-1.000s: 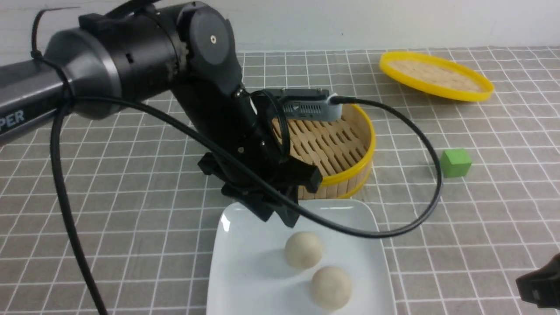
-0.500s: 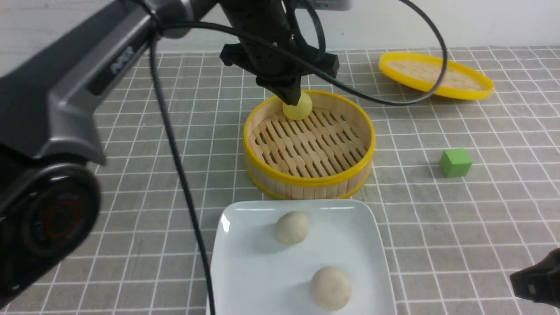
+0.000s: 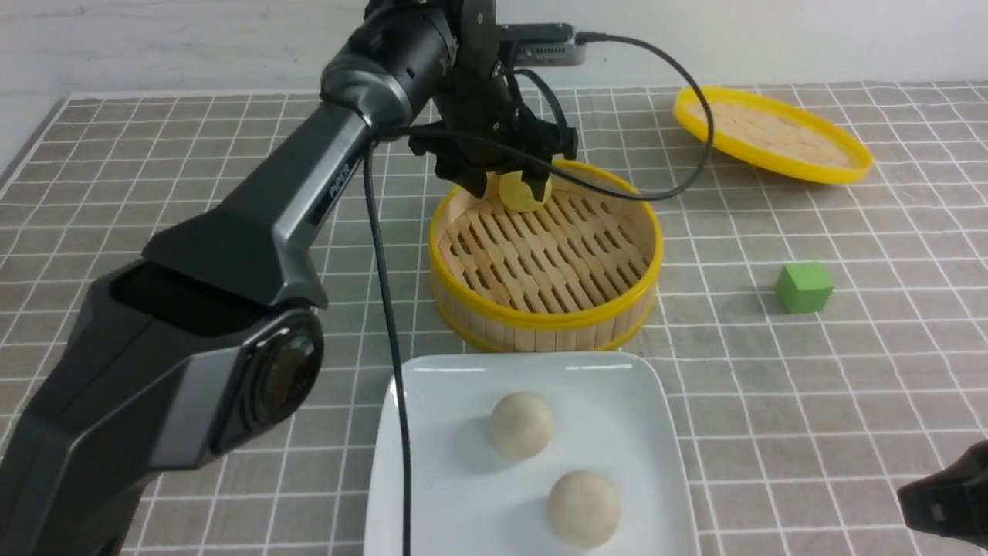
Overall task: Put the steamed buns into the plate on the grey tablecloth.
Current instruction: 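Reach into the bamboo steamer and grasp a bun with the left gripper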
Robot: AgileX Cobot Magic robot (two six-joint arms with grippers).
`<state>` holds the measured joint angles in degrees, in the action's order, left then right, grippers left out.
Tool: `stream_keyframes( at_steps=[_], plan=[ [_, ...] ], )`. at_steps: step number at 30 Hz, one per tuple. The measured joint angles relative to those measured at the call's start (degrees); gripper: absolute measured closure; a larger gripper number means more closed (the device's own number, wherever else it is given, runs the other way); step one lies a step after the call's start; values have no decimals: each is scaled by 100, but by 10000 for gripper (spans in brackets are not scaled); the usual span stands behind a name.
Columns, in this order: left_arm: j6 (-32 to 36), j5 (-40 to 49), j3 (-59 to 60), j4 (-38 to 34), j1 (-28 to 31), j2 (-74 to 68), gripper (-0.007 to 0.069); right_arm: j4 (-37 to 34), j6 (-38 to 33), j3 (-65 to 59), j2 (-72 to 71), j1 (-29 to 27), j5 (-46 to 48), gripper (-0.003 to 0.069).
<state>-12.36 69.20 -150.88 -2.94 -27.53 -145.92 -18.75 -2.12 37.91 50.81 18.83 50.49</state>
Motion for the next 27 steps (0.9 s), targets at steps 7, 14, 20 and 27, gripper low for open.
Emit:
stream_keyframes(
  at_steps=[7, 14, 20, 27],
  plan=[
    [-138, -486, 0, -111, 0, -208, 58, -36, 0, 0, 0, 0, 6, 617],
    [-194, -529, -4, 94, 0, -208, 91, -122, 0, 0, 0, 0, 6, 611],
    [-293, -749, -4, 495, 6, -208, 149, -129, 0, 0, 0, 0, -6, 604],
    [-409, -794, -4, 544, 6, -208, 158, -135, 0, 0, 0, 0, -80, 599]
  ],
)
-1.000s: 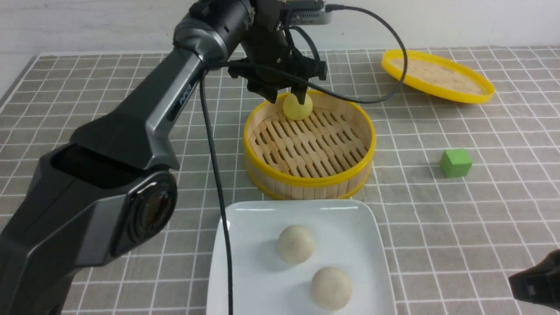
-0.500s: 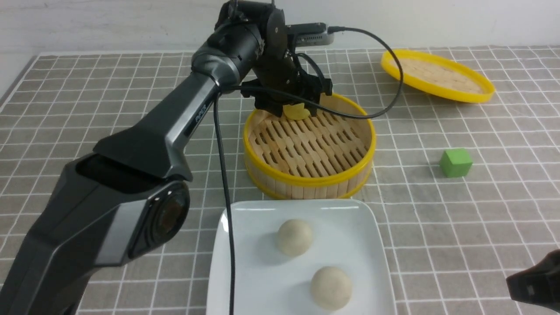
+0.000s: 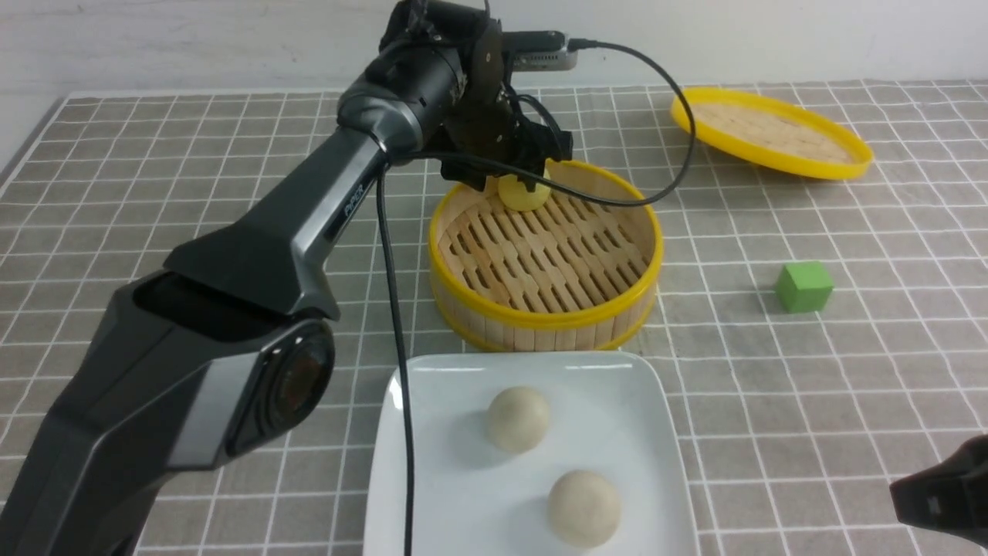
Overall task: Put the steamed buns into the plate on the grey tablecloth.
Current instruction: 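Reach into the bamboo steamer and grasp a bun with the left gripper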
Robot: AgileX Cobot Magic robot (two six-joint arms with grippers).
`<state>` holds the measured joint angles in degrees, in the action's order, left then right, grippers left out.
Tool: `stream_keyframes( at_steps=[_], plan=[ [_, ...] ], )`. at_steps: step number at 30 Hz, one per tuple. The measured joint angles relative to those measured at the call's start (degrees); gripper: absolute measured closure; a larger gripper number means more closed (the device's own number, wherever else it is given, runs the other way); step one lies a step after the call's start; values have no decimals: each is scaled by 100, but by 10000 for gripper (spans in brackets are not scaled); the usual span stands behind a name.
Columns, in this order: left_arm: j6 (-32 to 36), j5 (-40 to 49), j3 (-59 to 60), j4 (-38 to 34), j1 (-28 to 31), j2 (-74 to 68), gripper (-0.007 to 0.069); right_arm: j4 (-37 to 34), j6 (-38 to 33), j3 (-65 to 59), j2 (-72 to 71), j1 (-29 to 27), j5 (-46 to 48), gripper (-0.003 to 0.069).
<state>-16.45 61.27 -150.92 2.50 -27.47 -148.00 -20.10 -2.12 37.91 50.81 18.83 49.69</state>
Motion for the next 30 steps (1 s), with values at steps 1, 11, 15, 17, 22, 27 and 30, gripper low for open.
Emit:
stream_keyframes(
  at_steps=[1, 11, 15, 17, 22, 27, 30],
  plan=[
    [-4, 0, 0, 1, 0, 0, 158, 0, 0, 0, 0, 0, -12, 598],
    [0, -62, 125, 44, 0, 5, 169, 0, 0, 0, 0, 0, -51, 587],
    [132, -128, 320, 94, 0, -1, 191, -9, 0, 0, 0, 0, -58, 583],
    [231, -140, 339, 131, 0, -1, 215, -9, 0, 0, 0, 0, -58, 581],
    [262, -147, 339, 227, 0, 4, 270, -9, 0, 0, 0, 0, -58, 578],
    [262, -8, 339, 261, 0, 4, 438, -9, 0, 0, 0, 0, -60, 577],
    [274, 33, 339, 318, -6, 15, 582, -9, 0, 0, 0, 0, -60, 574]
  ],
)
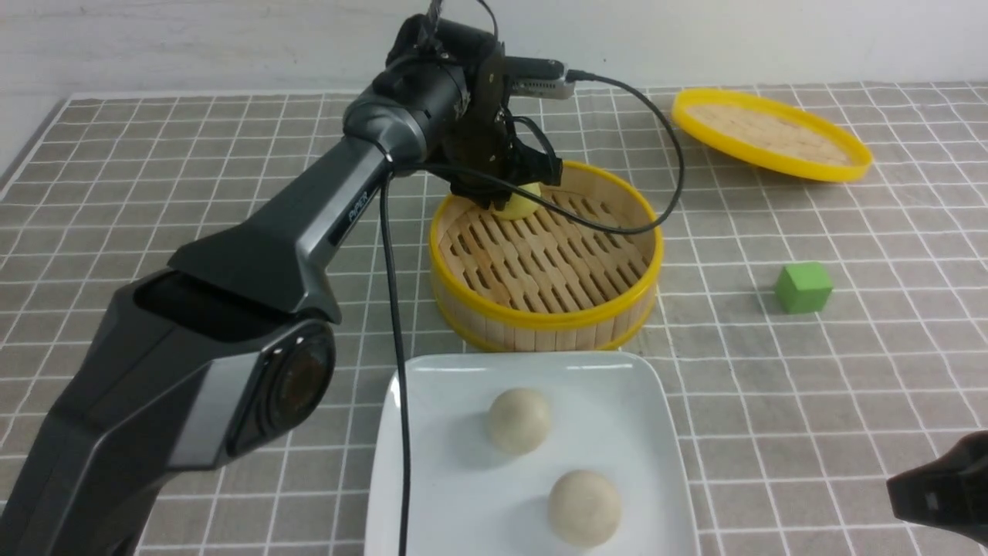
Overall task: Put the steamed buns into the plate on the grey tablecloth.
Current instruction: 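Reach into the bamboo steamer and grasp a bun with the left gripper, then carry the bun from the bamboo steamer to the plate with the left gripper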
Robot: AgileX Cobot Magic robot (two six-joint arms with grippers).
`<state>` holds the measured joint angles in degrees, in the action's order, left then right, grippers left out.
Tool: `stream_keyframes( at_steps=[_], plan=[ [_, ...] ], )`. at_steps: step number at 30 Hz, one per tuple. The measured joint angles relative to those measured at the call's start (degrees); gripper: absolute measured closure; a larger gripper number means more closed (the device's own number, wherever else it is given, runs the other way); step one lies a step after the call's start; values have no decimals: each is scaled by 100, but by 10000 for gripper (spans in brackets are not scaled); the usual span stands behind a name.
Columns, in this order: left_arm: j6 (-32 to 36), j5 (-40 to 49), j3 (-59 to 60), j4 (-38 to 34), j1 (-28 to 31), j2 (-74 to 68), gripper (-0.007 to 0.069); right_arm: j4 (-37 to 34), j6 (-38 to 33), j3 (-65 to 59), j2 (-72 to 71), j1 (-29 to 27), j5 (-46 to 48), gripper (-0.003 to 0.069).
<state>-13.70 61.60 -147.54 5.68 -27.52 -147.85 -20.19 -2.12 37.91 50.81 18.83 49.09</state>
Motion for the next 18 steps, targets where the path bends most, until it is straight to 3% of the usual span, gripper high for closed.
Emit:
stream_keyframes(
  at_steps=[12, 18],
  plan=[
    [94, 933, 19, 61, 0, 1351, 606, -5, 0, 0, 0, 0, -53, 566],
    [401, 933, 44, -31, 0, 2293, 606, -5, 0, 0, 0, 0, -81, 566]
  ],
)
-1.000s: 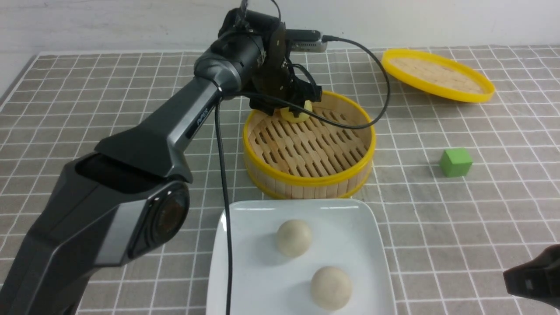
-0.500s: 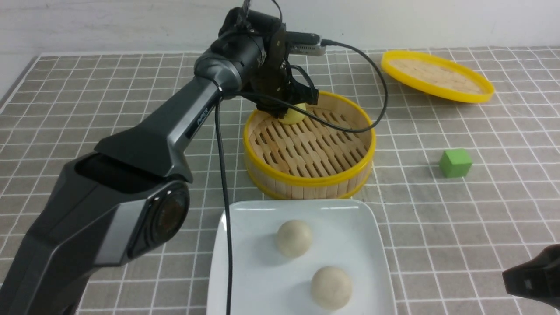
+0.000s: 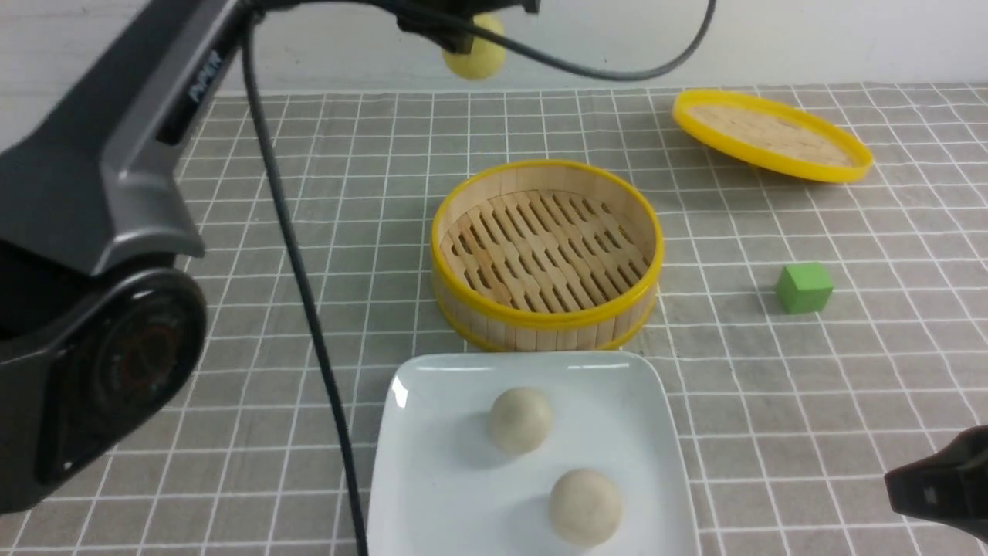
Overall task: Put the steamed buns into the plate on the grey tablecloth.
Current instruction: 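Carry the bun from the bamboo steamer to the plate with the left gripper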
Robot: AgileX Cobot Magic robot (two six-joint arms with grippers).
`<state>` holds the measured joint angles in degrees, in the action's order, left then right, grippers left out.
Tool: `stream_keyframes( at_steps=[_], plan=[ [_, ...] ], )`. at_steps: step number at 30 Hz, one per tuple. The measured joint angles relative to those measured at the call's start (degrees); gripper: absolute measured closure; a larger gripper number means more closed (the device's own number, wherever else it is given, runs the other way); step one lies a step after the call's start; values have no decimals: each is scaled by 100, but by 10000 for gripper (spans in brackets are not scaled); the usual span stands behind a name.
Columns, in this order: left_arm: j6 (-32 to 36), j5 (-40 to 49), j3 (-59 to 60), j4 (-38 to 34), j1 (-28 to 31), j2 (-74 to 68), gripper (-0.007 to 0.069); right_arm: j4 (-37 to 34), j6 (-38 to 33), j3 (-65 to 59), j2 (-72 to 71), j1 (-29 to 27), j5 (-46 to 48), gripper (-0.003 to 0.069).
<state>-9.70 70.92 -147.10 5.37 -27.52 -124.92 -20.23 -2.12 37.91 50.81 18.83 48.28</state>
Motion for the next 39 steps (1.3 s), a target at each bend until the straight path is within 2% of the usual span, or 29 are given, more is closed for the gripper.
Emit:
stream_keyframes(
  at_steps=[4, 8, 10, 14, 19, 25, 28, 37, 39],
  plan=[
    [123, 0, 806, -189, 0, 901, 605, 0, 0, 0, 0, 0, -7, 564],
    [128, 0, 3529, -537, 0, 2616, 605, 0, 0, 0, 0, 0, -20, 560],
    [128, 0, 4174, -727, 0, 2967, 604, 0, 0, 0, 0, 0, -33, 560],
    [167, 0, 6857, -1832, -12, 4204, 602, 0, 0, 0, 0, 0, -178, 557],
    [291, -538, 8481, -2587, -18, 4461, 601, 0, -5, 0, 0, 0, -245, 556],
    [695, -1216, 8819, -3157, -18, 3876, 601, 0, -5, 0, 0, -5, -275, 556],
    [866, -1410, 8819, -3220, -18, 3506, 599, 113, -96, 8, 0, -5, -173, 554],
    [970, -2077, 8819, -3220, -18, 2693, 578, 619, -143, 348, -660, -5, 1216, 553],
    [970, -2280, 8813, -3194, -18, 2666, 536, 759, 9, 435, -1078, -5, 1724, 554]
  ],
)
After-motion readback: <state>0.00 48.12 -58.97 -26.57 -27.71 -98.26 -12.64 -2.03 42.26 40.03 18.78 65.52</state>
